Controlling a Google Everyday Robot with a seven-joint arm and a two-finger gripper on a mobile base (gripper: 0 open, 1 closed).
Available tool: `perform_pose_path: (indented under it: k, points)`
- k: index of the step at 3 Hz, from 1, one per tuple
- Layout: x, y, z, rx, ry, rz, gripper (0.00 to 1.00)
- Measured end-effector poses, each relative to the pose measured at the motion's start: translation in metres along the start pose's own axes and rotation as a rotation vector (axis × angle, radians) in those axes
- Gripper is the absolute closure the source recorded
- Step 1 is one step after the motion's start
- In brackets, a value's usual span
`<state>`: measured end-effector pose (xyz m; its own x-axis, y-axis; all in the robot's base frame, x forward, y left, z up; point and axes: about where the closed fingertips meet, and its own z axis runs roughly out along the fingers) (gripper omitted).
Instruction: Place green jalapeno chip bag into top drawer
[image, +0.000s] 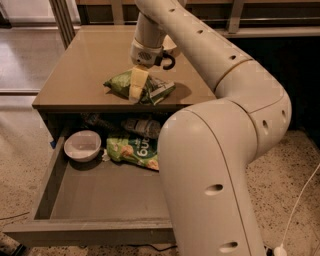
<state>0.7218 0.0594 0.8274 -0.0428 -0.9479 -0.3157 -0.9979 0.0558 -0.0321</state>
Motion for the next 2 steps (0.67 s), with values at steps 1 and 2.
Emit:
perform_pose_path:
  k: [1,2]
  points:
    - [0.0,0.0,0.0,0.0,0.0,0.0,0.24]
    - [0.0,0.0,0.0,0.0,0.0,0.0,0.47]
